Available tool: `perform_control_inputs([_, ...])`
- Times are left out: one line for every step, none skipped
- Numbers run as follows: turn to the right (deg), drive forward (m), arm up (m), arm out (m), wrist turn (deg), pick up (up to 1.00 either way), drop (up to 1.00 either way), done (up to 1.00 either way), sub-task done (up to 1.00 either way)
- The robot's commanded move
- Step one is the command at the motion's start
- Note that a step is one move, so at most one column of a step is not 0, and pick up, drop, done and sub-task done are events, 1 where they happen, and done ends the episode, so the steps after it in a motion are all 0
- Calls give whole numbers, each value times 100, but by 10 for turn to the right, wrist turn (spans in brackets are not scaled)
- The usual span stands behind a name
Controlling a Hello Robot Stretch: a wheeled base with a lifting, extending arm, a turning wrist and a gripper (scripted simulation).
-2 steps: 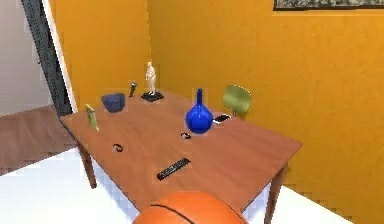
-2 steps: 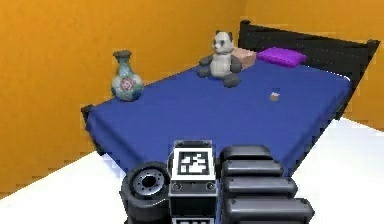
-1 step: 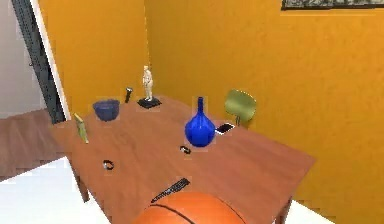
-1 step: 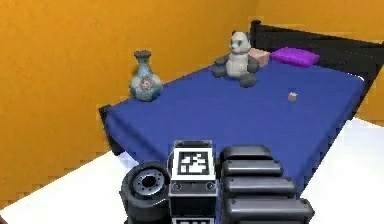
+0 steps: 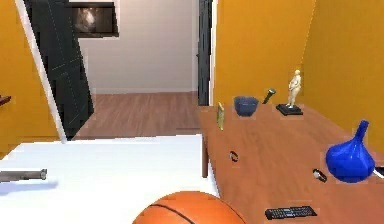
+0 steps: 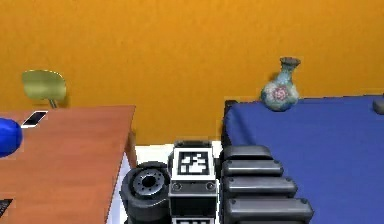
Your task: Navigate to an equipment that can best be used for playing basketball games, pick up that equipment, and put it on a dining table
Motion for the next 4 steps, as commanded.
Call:
perform_control_inputs([300, 0, 0, 0, 0, 0, 0, 0, 0])
perform_control_inputs([-270, 0, 0, 0, 0, 0, 0, 0, 0])
perform_control_inputs([210, 0, 0, 0, 0, 0, 0, 0, 0])
perform_control_inputs([-150, 0, 0, 0, 0, 0, 0, 0, 0])
